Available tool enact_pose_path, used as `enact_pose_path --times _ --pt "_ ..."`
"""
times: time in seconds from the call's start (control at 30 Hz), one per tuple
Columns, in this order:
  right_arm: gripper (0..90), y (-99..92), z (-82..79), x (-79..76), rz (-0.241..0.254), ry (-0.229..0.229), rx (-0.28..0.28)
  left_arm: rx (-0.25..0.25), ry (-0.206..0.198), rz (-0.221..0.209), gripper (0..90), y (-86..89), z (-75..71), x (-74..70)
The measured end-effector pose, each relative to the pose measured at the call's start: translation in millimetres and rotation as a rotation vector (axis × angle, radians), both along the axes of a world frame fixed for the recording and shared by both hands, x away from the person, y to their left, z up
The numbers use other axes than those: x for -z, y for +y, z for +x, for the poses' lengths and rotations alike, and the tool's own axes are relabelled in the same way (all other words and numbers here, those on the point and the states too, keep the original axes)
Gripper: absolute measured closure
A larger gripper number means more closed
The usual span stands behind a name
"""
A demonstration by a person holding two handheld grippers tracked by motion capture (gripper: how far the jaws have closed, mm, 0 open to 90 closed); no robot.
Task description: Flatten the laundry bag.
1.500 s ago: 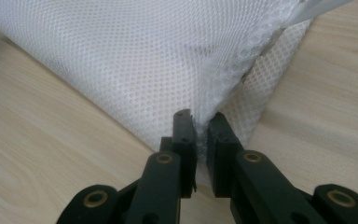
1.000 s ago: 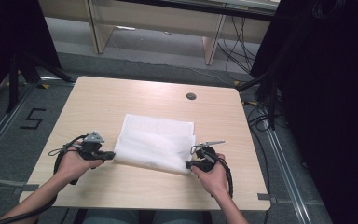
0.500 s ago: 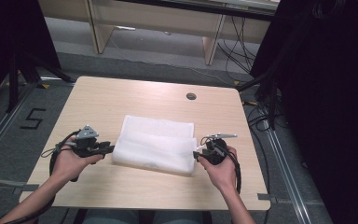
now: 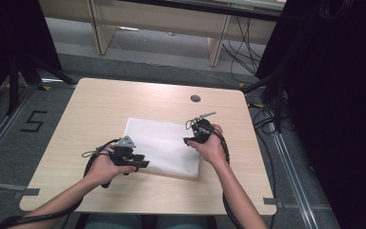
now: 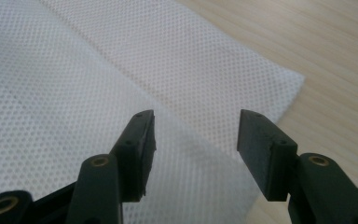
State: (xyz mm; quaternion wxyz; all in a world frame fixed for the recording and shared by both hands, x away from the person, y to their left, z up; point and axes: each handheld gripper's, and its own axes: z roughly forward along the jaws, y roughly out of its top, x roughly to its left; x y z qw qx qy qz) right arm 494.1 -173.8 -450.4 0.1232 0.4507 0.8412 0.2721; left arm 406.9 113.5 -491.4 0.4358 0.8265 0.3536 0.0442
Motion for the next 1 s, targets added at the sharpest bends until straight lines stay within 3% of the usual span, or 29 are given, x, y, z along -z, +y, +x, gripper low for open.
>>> enact_pose_path --times 0.13,0.2,0.27,0.3,0.33,0.4,0.47,0.5,0.6,0.63,0.7,0.8,0.9,1.0 --pt "43.5 11.9 10.8 10.6 -0.024 0.052 -0.018 0.012 0.022 0.035 64.4 -2.6 3.3 9.0" --pt "43.1 13.3 13.4 14.6 -0.04 0.05 -0.041 0.023 0.031 0.042 64.5 -2.8 4.0 11.7" --pt "42.4 21.2 15.7 25.3 -0.072 0.105 -0.061 0.023 0.038 0.057 64.6 -3.5 3.3 15.4" --pt "42.4 21.2 15.7 25.3 -0.072 0.105 -0.061 0.023 0.038 0.057 64.7 -3.5 3.3 15.4" --pt "45.3 23.8 18.4 32.6 -0.109 0.107 -0.115 0.025 0.037 0.058 64.6 -3.6 3.7 16.9" --pt "49.4 25.3 19.3 34.3 -0.12 0.112 -0.143 0.015 0.049 0.052 64.6 -3.8 3.5 18.3" --pt "52.0 26.1 19.2 33.5 -0.123 0.116 -0.146 0.008 0.045 0.055 64.8 -4.0 3.1 18.6" --pt "61.2 27.3 19.1 31.8 -0.13 0.128 -0.177 0.011 0.048 0.05 64.9 -4.0 3.5 19.2" --pt "65.4 28.8 18.4 32.2 -0.133 0.127 -0.195 0.017 0.045 0.054 65.0 -3.8 3.6 19.5" --pt "75.4 30.5 17.2 31.7 -0.122 0.143 -0.216 0.018 0.038 0.057 65.0 -4.0 3.3 19.6" --pt "81.3 32.1 15.7 31.2 -0.129 0.145 -0.219 0.022 0.035 0.059 65.1 -3.8 3.5 19.9" --pt "86.6 37.0 11.3 29.1 -0.156 0.163 -0.234 0.022 0.033 0.057 65.6 -3.7 3.3 20.3" --pt "88.6 39.4 8.6 25.5 -0.18 0.151 -0.247 0.02 0.041 0.051 65.7 -3.5 3.5 20.7" --pt "88.9 40.5 4.2 16.7 -0.168 0.132 -0.262 0.026 0.027 0.057 65.9 -3.5 3.5 20.5"
